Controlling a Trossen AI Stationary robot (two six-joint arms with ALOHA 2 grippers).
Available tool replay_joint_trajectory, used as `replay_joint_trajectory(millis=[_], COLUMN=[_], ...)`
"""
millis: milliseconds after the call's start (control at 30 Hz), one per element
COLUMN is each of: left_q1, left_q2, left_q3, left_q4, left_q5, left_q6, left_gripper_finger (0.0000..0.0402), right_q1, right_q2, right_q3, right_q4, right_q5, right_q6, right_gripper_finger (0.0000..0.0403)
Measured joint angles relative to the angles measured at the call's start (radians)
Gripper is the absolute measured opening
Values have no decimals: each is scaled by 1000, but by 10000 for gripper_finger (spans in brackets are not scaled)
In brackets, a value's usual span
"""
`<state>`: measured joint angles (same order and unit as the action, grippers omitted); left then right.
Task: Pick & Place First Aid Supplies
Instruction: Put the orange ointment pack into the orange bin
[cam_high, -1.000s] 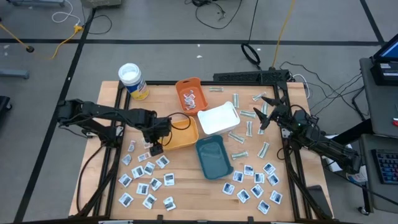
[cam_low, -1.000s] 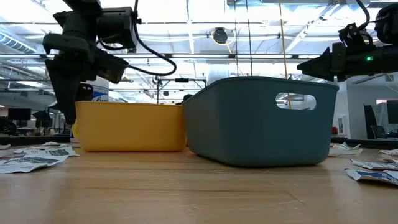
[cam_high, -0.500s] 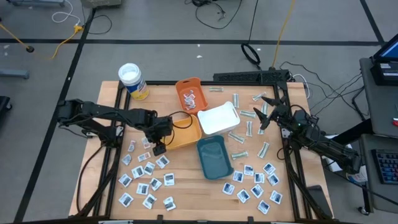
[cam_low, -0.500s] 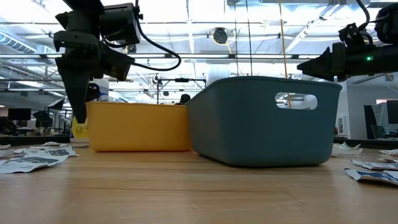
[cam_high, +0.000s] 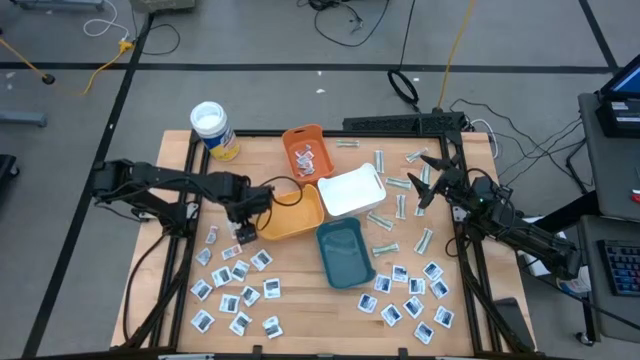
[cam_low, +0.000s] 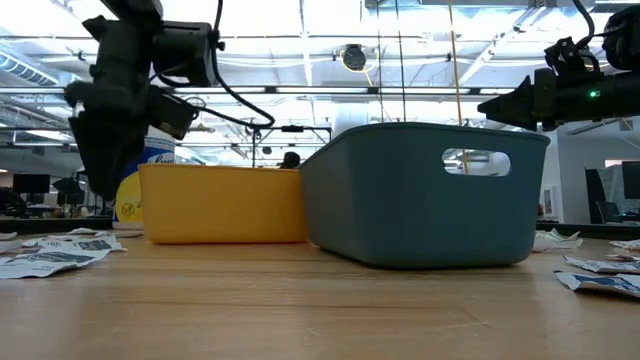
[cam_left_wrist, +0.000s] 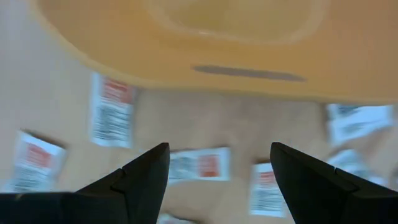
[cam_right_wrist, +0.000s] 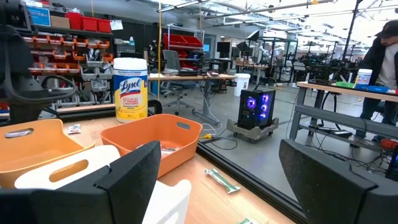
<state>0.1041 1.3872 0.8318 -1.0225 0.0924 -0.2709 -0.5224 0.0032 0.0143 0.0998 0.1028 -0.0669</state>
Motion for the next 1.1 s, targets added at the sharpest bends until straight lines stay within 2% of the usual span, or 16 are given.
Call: replay_joint_trajectory(millis=[100, 233, 600, 933, 1100], left_q1=[16, 50, 130, 160, 148], left_q2=[-1, -22, -95, -95, -95], left_q3=[0, -9, -118, -174, -207], left_q4=[1, 16, 174, 279, 291], left_q5=[-57, -119, -113, -154, -164], left_q6=[75, 88, 98, -103, -133], left_gripper_finger=[285, 285, 285, 285, 285], right_q1=[0, 0, 0, 0, 0], right_q2=[0, 0, 0, 0, 0], right_q3=[0, 0, 0, 0, 0], right_q4=[0, 0, 0, 0, 0], right_q5=[0, 0, 0, 0, 0], right_q6=[0, 0, 0, 0, 0], right_gripper_finger=[322, 322, 322, 322, 322])
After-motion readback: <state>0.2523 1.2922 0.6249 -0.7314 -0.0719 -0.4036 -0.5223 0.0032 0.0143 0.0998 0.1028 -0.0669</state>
